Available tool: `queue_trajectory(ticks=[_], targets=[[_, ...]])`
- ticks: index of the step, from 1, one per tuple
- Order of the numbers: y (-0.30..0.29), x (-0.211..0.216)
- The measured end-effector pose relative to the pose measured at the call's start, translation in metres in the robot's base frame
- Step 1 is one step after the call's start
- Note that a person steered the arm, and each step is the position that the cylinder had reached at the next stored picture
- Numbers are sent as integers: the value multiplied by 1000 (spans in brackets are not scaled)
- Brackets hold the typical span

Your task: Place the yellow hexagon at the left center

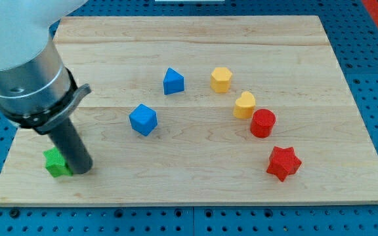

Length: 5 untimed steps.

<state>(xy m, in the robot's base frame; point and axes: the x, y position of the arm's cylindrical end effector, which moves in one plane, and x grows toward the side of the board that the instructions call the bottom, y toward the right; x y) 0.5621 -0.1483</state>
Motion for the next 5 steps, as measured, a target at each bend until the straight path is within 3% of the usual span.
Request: queue_trajectory(ticks=[1,2,5], targets=[[109,-2],[210,-39],[251,-123]])
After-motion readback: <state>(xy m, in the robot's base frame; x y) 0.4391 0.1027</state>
